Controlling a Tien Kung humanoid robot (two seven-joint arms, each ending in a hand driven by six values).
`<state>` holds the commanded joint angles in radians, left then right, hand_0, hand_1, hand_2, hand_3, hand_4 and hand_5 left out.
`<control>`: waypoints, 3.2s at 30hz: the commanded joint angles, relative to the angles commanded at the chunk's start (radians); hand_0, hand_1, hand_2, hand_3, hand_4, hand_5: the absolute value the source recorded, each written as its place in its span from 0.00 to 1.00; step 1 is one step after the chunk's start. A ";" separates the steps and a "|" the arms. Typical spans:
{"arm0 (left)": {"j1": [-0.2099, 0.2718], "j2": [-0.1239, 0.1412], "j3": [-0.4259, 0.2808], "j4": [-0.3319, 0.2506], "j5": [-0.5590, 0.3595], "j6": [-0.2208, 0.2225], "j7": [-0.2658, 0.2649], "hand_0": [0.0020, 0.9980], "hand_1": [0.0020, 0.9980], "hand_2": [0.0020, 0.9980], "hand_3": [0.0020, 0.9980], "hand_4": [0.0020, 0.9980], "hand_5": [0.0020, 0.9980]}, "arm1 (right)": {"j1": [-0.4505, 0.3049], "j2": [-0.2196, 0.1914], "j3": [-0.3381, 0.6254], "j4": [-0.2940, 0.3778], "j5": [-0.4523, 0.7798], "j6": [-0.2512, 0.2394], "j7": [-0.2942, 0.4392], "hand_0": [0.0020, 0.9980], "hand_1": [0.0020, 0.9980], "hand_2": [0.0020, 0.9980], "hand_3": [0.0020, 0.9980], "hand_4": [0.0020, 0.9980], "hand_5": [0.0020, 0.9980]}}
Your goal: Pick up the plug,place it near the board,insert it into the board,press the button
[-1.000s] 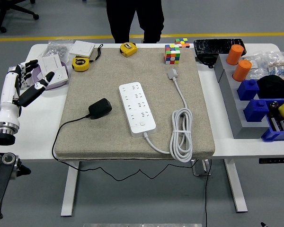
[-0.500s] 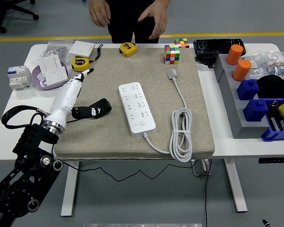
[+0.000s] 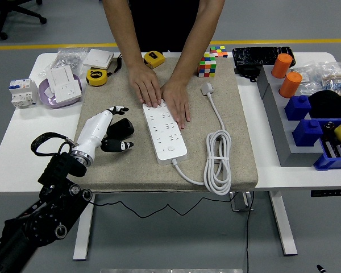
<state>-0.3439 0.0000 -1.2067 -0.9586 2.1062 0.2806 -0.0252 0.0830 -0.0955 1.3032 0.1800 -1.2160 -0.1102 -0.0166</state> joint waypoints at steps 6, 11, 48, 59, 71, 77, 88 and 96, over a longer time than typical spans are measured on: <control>-0.043 0.000 -0.032 0.091 0.032 0.009 -0.005 0.80 0.83 0.77 0.78 1.00 0.00 | 0.000 0.001 0.008 0.000 0.000 -0.001 0.002 0.77 0.77 0.77 0.80 1.00 0.92; -0.058 0.000 -0.038 0.139 0.048 0.013 -0.003 0.71 0.72 0.67 0.76 1.00 0.01 | 0.000 0.003 0.012 0.000 -0.001 -0.002 0.003 0.76 0.77 0.77 0.80 1.00 0.92; -0.131 0.000 0.052 0.185 -0.067 -0.026 -0.003 0.56 0.66 0.62 0.63 1.00 0.10 | 0.008 0.002 0.003 0.000 0.015 -0.003 0.007 0.76 0.77 0.76 0.81 1.00 0.92; -0.147 0.000 0.039 0.231 -0.058 -0.022 -0.003 0.57 0.63 0.59 0.61 1.00 0.12 | 0.010 0.002 0.011 0.000 0.006 -0.005 0.005 0.76 0.77 0.76 0.81 1.00 0.92; -0.153 0.000 0.042 0.248 -0.088 0.022 -0.021 0.38 0.46 0.51 0.54 0.93 0.13 | 0.012 0.004 -0.003 0.000 0.019 -0.004 0.008 0.76 0.77 0.76 0.81 1.00 0.92; -0.159 0.000 0.039 0.258 -0.096 0.019 -0.022 0.32 0.41 0.45 0.53 0.81 0.10 | 0.011 0.002 0.007 0.000 0.009 -0.005 0.006 0.76 0.77 0.76 0.81 1.00 0.92; -0.162 0.000 0.052 0.252 -0.097 -0.002 -0.008 0.30 0.36 0.35 0.51 0.78 0.08 | 0.012 0.003 0.004 0.000 0.015 -0.006 0.008 0.76 0.77 0.76 0.81 1.00 0.92; -0.167 0.000 0.080 0.212 -0.108 -0.013 0.007 0.30 0.34 0.32 0.50 0.77 0.08 | 0.010 0.004 0.005 0.000 0.014 -0.006 0.008 0.76 0.77 0.76 0.81 1.00 0.92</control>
<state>-0.5111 0.0000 -1.1269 -0.7463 1.9977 0.2675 -0.0182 0.0933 -0.0912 1.3084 0.1800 -1.2018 -0.1165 -0.0089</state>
